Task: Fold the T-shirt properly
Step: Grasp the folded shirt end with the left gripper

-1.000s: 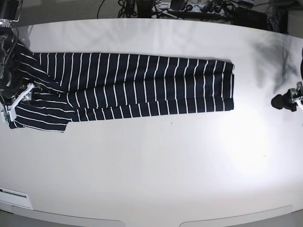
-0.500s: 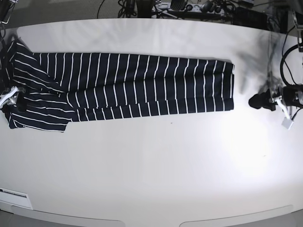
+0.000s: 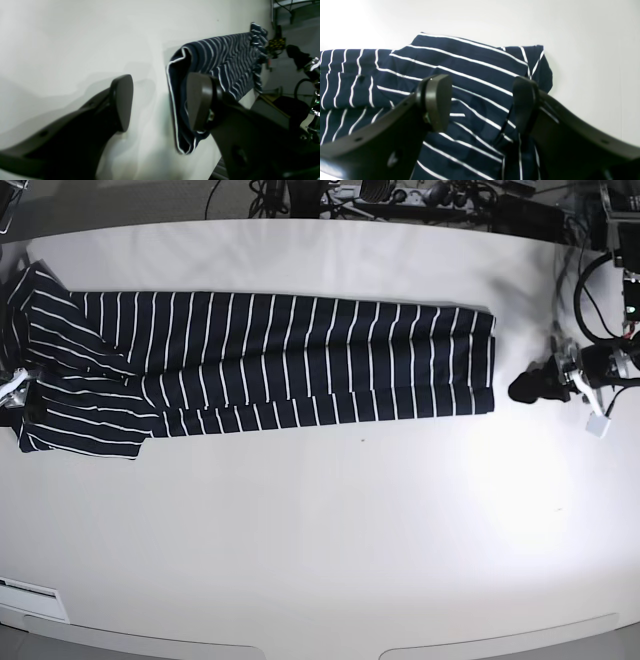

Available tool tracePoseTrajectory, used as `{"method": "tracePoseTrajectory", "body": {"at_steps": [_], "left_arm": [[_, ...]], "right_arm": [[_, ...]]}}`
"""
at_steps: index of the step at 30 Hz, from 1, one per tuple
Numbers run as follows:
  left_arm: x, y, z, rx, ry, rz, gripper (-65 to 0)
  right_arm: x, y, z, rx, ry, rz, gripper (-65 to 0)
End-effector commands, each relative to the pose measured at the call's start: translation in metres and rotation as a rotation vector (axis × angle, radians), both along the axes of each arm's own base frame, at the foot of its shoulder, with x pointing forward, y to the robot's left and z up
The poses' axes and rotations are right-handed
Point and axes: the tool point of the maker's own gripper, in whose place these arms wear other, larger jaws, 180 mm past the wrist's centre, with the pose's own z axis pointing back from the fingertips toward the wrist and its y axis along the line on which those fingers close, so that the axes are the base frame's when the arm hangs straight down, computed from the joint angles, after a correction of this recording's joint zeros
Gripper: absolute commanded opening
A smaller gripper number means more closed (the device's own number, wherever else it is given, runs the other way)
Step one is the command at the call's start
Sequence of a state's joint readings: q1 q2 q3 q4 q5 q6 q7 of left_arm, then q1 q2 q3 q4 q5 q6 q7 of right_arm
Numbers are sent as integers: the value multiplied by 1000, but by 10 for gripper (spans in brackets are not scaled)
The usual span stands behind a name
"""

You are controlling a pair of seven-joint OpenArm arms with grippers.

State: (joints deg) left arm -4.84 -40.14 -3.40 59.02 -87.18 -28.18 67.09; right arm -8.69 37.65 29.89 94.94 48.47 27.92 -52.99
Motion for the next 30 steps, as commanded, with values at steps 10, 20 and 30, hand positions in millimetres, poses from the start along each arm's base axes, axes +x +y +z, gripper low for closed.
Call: {"method": "tracePoseTrajectory", "body": {"at_steps": [10, 20, 30], "left_arm": [[-29, -49, -19, -37, 87, -133, -286], [-42, -75, -28, -94, 100, -145, -286], [-37, -117, -31, -199, 75, -142, -286]], "right_arm": [[9, -11, 24, -64, -51, 7, -245], [10, -14, 27, -78, -53, 9, -245], [10, -14, 28, -74, -55, 8, -245]]}}
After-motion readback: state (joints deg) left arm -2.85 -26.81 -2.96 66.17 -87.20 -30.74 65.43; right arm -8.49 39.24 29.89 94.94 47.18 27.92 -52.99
